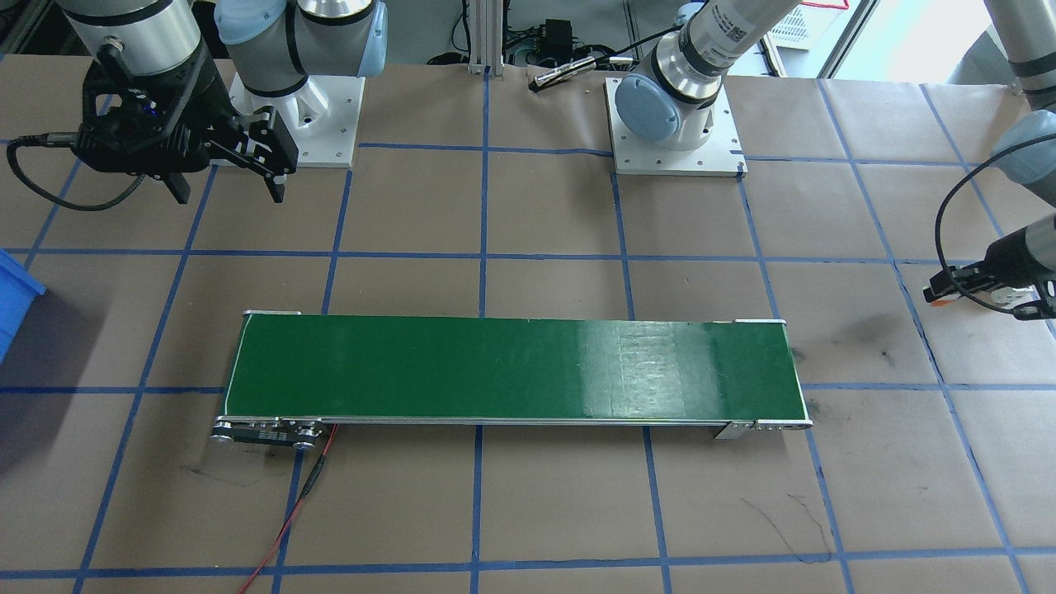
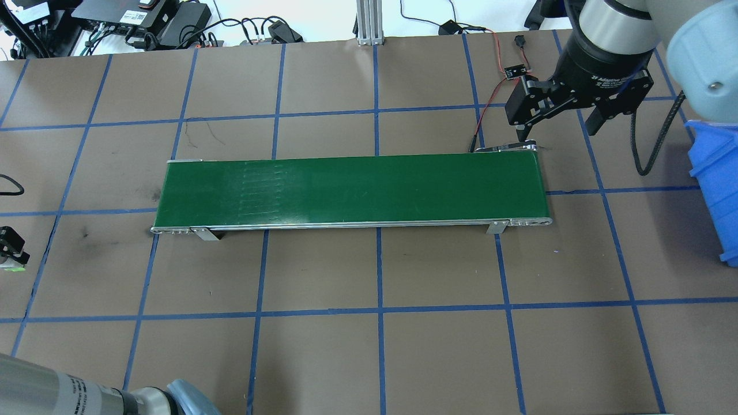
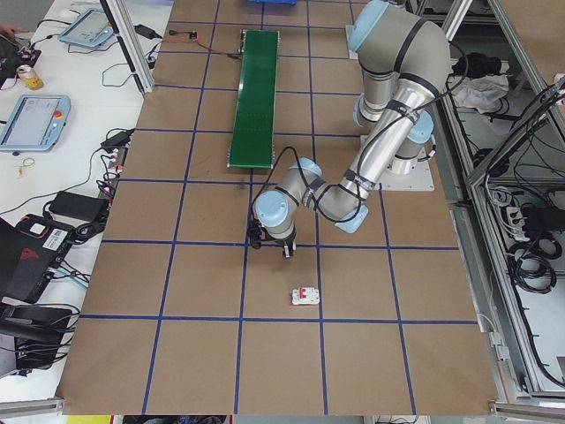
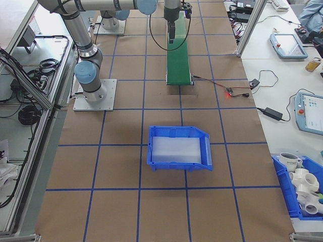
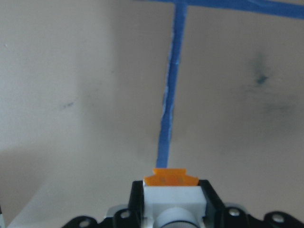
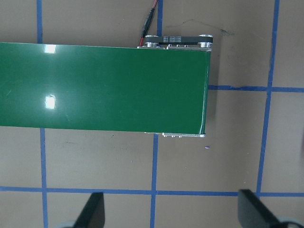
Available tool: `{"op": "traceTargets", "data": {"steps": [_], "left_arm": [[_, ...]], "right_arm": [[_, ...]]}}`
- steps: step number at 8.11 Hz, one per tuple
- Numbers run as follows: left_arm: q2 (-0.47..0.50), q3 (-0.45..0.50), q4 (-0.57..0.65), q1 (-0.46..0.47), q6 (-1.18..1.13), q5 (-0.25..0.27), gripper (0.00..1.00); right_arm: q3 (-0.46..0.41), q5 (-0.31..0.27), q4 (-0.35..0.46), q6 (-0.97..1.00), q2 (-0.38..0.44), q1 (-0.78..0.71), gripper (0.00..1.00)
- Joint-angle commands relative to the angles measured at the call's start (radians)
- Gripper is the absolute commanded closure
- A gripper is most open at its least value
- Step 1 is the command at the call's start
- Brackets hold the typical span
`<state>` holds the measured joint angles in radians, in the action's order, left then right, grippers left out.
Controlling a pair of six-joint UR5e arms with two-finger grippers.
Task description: Move button from left to right
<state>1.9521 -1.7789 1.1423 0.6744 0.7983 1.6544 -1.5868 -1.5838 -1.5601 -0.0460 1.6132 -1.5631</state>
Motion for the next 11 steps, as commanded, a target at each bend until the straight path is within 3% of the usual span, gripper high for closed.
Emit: {"op": "traceTargets", "data": {"steps": [1,4,6,7,11], "left_arm": [[-0.184,0.004,0.103,0.156,-0.004,0.015,1.0],[-0.245,0.004,0.109,0.334,-0.167,0.007,1.0],[-0.228,0.003,0.097,0.466,-0.362,-0.039,1.0],[-0.223,-0.003,0.094,0.5,-0.425,-0.085,1.0],[-0.119,0.004,-0.021,0.533,-0.386,-0.137,1.0]], "right_arm": [[0.001,-0.001,0.0,0.0,0.001,0.001,0.0],[0.001,0.002,0.0,0.0,0.001,0.001,0.0],[0.001,-0.002,0.0,0.0,0.001,0.0,0.0],[-0.001,-0.002,0.0,-0.002,-0.001,0.001,0.0],[-0.001,0.002,0.0,-0.002,0.001,0.0,0.0]]}}
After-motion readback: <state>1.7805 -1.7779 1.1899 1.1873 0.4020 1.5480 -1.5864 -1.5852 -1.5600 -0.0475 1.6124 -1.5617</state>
